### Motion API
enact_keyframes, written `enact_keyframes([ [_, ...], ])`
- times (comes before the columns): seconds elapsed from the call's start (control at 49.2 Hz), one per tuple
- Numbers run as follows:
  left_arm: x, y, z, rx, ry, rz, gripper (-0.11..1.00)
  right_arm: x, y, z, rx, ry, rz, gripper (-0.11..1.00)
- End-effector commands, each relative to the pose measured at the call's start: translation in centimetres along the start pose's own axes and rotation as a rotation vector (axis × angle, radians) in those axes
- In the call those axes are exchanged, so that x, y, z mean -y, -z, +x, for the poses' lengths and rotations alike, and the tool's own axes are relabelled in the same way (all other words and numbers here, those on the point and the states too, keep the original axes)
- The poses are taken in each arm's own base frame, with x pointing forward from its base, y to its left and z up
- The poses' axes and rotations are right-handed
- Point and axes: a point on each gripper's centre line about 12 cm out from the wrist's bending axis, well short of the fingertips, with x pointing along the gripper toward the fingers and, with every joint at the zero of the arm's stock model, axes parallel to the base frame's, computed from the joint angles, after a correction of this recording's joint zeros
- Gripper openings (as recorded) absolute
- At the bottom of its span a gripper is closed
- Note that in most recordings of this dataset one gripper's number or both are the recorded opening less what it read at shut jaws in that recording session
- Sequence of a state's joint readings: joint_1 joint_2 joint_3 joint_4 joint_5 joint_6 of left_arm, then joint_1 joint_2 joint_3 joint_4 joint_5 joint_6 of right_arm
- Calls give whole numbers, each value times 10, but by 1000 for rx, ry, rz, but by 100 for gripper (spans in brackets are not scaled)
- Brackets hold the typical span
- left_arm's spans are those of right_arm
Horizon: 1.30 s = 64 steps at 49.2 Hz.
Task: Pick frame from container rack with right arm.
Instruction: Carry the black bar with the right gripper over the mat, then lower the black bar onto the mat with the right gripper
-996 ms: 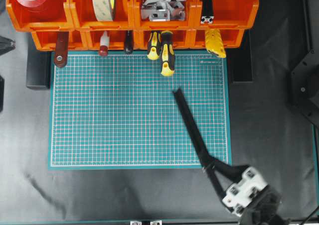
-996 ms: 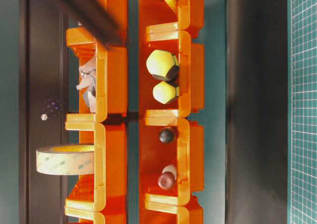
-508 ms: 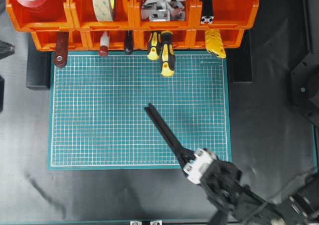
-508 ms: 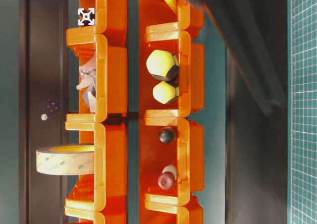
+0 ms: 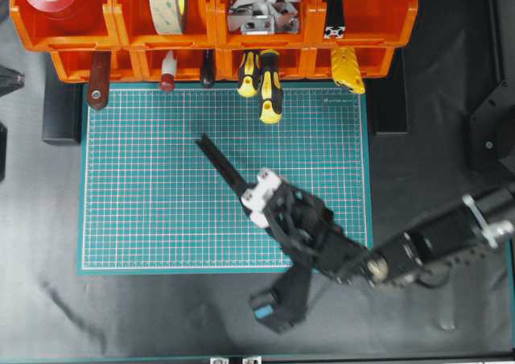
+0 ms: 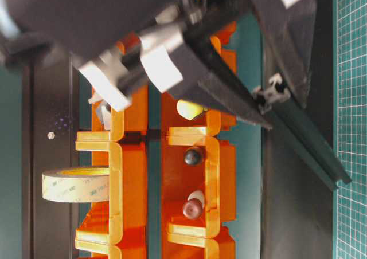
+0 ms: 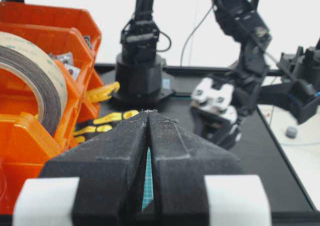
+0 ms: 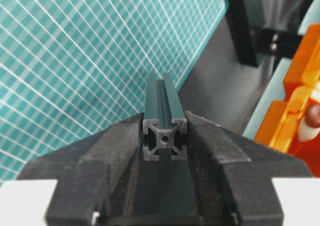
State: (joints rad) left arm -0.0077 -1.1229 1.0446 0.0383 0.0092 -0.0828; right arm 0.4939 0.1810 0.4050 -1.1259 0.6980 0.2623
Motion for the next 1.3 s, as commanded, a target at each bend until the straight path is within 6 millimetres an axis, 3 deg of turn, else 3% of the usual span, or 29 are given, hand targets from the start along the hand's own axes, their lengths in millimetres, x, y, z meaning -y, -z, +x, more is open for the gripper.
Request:
enact_keyframes([
  [0.0, 1, -10, 2, 23, 4, 0, 0, 7, -4, -4, 40, 9, 8, 26],
  [0.793, 1, -11, 1, 24, 6, 6, 0, -26, -13, 10, 81, -132, 52, 26],
  [0.853, 1, -11, 1, 24, 6, 6, 0, -28, -14, 10, 90, -152, 70, 33],
  [1.077, 1, -9, 1, 21, 3, 9, 0, -41, -17, 11, 92, -243, 150, 79],
  [1.28, 1, -8, 1, 9, 3, 0, 0, -45, -17, 11, 85, -278, 190, 83],
])
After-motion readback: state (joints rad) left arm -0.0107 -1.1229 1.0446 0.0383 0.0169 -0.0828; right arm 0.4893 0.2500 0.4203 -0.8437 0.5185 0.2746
